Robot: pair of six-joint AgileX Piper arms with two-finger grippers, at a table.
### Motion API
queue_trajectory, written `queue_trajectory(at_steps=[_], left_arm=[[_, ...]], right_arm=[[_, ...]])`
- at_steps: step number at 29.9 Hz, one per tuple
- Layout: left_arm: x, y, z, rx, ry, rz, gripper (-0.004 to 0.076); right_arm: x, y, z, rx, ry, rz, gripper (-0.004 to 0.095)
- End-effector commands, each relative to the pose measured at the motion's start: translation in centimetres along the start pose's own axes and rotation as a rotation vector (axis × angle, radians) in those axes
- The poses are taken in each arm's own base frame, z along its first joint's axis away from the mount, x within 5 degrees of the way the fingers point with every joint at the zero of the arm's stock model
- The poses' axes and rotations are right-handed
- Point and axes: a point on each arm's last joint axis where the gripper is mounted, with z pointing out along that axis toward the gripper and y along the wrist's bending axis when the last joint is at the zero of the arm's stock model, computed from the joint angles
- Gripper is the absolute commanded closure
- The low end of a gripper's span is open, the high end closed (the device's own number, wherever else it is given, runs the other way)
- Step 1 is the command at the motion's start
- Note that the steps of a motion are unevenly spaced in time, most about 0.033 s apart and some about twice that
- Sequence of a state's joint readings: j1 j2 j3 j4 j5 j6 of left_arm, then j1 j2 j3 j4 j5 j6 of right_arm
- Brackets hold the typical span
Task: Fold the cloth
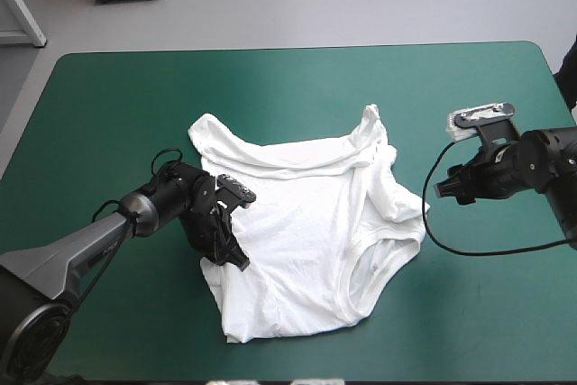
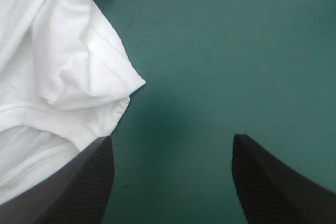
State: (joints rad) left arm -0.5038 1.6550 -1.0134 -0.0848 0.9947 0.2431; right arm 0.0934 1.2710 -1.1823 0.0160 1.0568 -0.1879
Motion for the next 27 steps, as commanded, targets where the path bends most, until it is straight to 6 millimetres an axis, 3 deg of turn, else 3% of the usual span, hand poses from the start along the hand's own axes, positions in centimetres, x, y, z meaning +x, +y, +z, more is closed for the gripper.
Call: queue_trajectory(at_steps=[1, 3, 9, 16, 21, 27], left_arm=[[-0.7, -0.9, 1.8, 0.088, -0.016, -0.046, 0.0692], [-0.8, -0.9, 1.8, 0.086, -0.023, -0.047, 0.0732], [-0.8, -0.9, 1.8, 0.085, -0.028, -0.047, 0.0734], [-0.8, -0.8, 1.8, 0.081, -0.027, -0.045, 0.0734], [-0.8, -0.8, 1.8, 0.08, -0.028, -0.041, 0.0734], [-0.7, -0.8, 1.7, 0.078, -0.024, -0.038, 0.0734]], right_arm=[[-0.7, 0.0, 1.0, -0.005, -0.015, 0.004, 0.0304], [-1.0, 0.3, 2.5, -0.054, 0.032, 0.027, 0.0304], [-1.1, 1.8, 7.1, -0.196, 0.204, 0.023, 0.0304], [-1.5, 3.7, 10.8, -0.14, 0.273, -0.059, 0.0305], [-1.4, 3.4, 12.9, -0.074, 0.319, -0.041, 0.0305], [-0.9, 3.9, 15.6, -0.11, 0.396, -0.029, 0.0384]])
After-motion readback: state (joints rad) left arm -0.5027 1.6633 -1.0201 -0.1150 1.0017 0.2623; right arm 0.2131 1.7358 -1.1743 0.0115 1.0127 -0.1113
